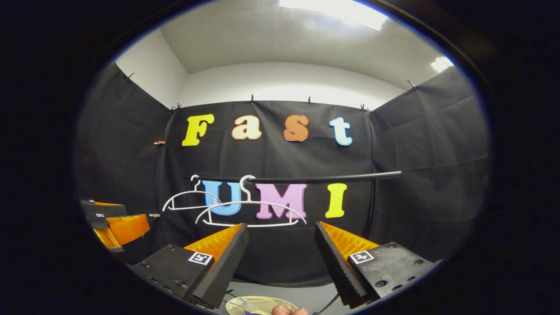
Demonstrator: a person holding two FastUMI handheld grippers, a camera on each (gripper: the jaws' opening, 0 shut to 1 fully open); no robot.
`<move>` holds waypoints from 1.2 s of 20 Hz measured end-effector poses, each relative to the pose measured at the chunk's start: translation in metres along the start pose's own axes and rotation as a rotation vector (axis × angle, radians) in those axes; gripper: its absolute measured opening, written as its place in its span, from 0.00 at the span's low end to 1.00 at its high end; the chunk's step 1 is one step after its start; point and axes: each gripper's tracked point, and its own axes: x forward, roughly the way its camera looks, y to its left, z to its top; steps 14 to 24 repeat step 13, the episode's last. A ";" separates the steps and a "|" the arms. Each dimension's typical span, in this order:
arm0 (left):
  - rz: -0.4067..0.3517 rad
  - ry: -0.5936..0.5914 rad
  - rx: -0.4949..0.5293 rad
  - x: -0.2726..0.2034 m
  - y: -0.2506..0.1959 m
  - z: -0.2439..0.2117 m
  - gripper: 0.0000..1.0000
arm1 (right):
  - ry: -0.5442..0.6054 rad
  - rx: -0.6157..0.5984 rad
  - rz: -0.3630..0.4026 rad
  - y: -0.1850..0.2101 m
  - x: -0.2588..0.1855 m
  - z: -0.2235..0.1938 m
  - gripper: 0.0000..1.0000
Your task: Grasp the clothes on the hanger with both hands and then place them into the laundry hamper below.
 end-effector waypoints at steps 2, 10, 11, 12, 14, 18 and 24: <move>-0.001 0.006 0.004 0.000 0.000 -0.001 0.95 | -0.006 -0.011 0.005 0.002 0.001 0.002 0.99; -0.009 0.011 0.003 0.001 -0.002 -0.003 0.95 | -0.003 -0.014 0.024 0.010 0.003 -0.002 0.96; -0.010 0.012 0.001 0.002 -0.002 -0.004 0.95 | -0.001 -0.014 0.025 0.010 0.003 -0.003 0.99; -0.009 0.013 0.000 0.002 -0.001 -0.004 0.95 | 0.001 -0.015 0.026 0.011 0.003 -0.004 0.97; -0.009 0.014 -0.001 0.002 -0.001 -0.005 0.95 | 0.003 -0.015 0.027 0.011 0.003 -0.005 0.97; -0.009 0.014 -0.001 0.002 -0.001 -0.005 0.95 | 0.003 -0.015 0.027 0.011 0.003 -0.005 0.97; -0.009 0.014 -0.001 0.002 -0.001 -0.005 0.95 | 0.003 -0.015 0.027 0.011 0.003 -0.005 0.97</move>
